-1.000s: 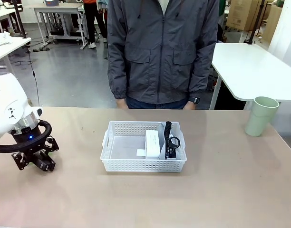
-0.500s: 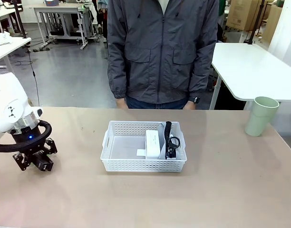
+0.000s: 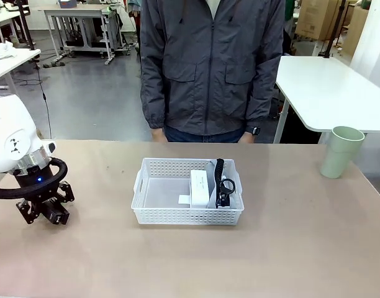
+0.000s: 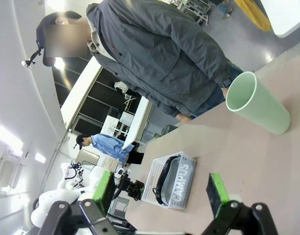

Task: Efficiently arrange items inside the basket to fit them all.
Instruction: Pick up the Stapler and place it inside the Organizing basket.

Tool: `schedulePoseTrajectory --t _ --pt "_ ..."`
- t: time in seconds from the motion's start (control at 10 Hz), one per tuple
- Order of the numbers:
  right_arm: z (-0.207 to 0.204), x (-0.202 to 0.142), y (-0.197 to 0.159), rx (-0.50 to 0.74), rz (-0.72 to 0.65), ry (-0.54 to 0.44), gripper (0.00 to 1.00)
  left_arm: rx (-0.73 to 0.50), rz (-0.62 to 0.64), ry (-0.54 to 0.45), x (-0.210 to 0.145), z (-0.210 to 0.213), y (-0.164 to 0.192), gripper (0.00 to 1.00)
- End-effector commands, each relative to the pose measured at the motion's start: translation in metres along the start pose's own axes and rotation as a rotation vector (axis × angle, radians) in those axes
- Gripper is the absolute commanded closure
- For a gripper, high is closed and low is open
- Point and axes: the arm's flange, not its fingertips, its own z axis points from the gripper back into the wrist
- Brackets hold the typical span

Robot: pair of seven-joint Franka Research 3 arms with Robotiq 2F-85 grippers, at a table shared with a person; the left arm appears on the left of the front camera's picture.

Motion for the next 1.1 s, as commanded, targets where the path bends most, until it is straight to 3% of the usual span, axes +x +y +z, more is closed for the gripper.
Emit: schedulePoseTrajectory --t 0.0,0.4,0.6,1.0 --pt "0.000 0.000 0.001 0.014 0.007 -0.009 0.00 -0.023 0.006 0.018 -0.037 -0.006 0.040 1.00" --pt "0.000 0.000 0.001 0.014 0.007 -0.009 0.00 -0.198 -0.081 -0.038 -0.070 0.069 0.076 1.00" --pt "0.000 0.000 0.001 0.014 0.007 -0.009 0.00 -0.300 -0.468 0.024 -0.064 0.098 0.105 1.00" --pt "0.000 0.000 0.001 0.014 0.007 -0.009 0.00 -0.428 -0.812 -0.003 -0.042 0.082 0.112 1.00"
